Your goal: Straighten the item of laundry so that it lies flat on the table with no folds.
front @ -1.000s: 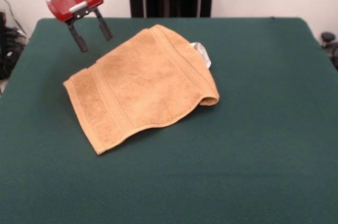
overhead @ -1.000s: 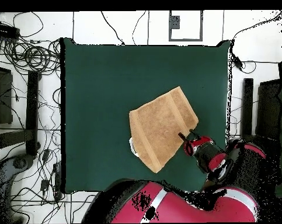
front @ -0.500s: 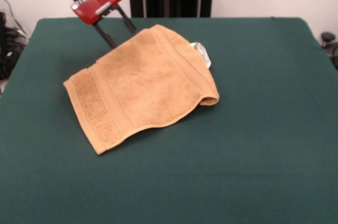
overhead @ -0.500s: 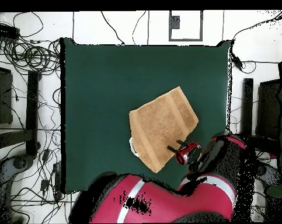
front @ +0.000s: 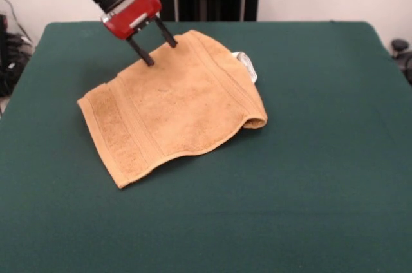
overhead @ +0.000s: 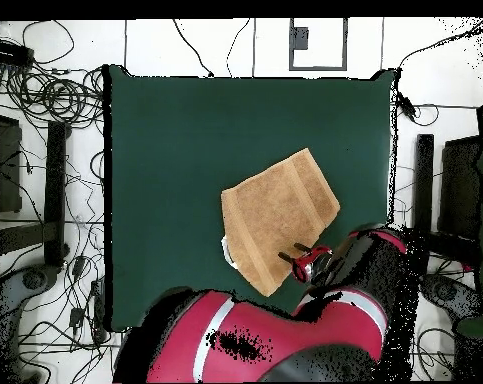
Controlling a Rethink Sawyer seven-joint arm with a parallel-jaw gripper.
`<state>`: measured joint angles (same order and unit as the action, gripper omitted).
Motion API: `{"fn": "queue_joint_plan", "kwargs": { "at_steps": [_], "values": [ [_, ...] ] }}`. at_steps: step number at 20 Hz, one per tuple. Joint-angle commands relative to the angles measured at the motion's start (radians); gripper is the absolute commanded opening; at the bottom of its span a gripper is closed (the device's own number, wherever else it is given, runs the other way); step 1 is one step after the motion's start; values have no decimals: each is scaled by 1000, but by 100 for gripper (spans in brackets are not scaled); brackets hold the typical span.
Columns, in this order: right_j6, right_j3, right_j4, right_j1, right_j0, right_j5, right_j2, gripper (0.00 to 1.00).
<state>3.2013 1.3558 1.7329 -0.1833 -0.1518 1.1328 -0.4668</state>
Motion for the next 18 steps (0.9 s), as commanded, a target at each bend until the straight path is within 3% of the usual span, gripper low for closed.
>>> {"fn": "queue_joint_plan", "kwargs": {
  "at_steps": [1,5,6,8,10,15,17,18],
  "values": [
    [-104,3,-160,20,-1,-171,158,100],
    [-459,47,-329,-36,-52,-211,165,100],
    [-606,72,-409,-57,-74,-208,166,100],
    [-768,99,-510,-71,-88,-182,157,100],
    [-838,106,-567,-65,-86,-160,140,100],
    [-841,80,-589,-28,-73,-134,109,100],
    [-754,52,-548,-13,-58,-163,102,100],
    [-509,4,-429,21,-22,-218,91,100]
  ]
}}
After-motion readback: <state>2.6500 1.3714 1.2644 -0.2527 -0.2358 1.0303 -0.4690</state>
